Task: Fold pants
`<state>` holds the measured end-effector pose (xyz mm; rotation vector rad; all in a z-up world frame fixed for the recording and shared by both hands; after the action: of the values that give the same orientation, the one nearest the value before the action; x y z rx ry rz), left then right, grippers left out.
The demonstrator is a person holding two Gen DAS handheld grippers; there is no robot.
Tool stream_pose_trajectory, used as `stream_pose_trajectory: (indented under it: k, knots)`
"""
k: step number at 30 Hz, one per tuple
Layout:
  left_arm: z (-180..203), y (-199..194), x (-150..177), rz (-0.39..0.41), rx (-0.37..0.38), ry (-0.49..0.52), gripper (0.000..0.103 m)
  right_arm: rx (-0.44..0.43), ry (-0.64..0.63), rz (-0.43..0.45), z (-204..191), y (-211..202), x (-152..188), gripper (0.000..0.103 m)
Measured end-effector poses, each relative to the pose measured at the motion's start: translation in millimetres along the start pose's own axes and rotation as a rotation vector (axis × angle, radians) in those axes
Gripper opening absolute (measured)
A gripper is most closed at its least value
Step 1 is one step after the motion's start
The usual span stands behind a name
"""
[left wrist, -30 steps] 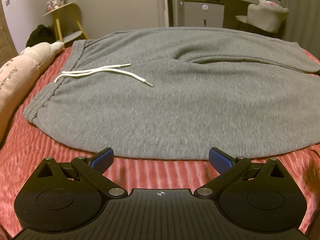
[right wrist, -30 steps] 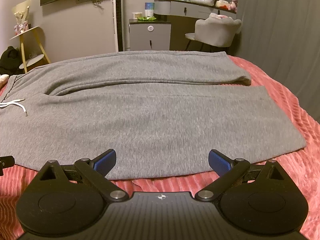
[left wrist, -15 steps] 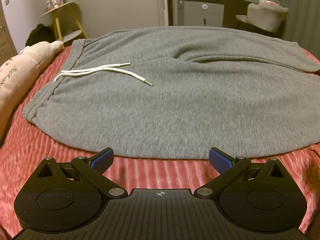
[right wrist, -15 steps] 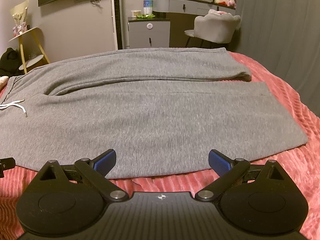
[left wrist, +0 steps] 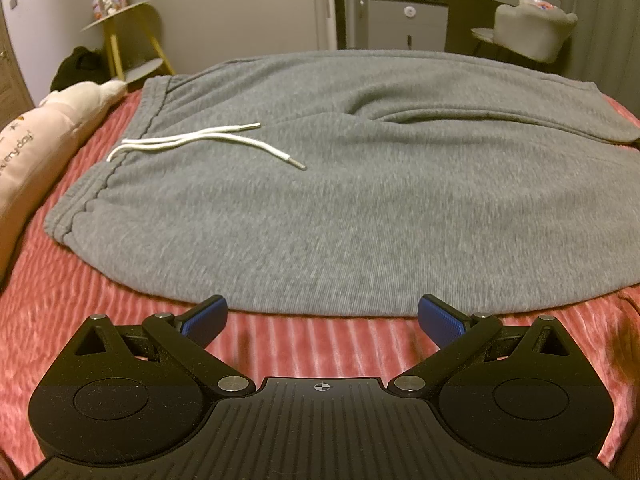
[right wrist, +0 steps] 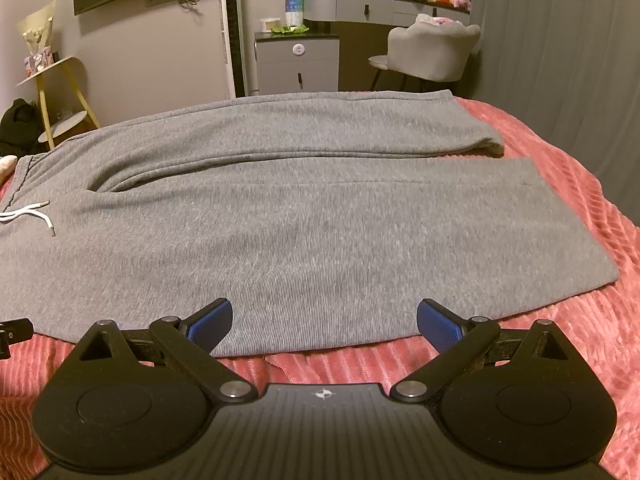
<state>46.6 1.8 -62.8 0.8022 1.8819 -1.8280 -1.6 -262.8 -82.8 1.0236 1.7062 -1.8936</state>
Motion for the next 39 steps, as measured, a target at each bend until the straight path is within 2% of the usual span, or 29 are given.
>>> stream_pose_trajectory:
  k: [39]
  knots:
    - [-3.3, 1.6, 0.1, -0.016, 0.004, -0.015, 0.103, -0.007, 0.008, -0.007, 0.8, 1.2, 1.7, 0.099]
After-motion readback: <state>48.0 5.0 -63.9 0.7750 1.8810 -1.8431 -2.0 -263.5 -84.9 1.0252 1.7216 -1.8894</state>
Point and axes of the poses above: each gripper's, at about its wrist camera, not at the fingertips, and y roughly the way its jaws point, z to its right, x to its underside, the point moved 7 cm from there along y, roughly the way its jaws point
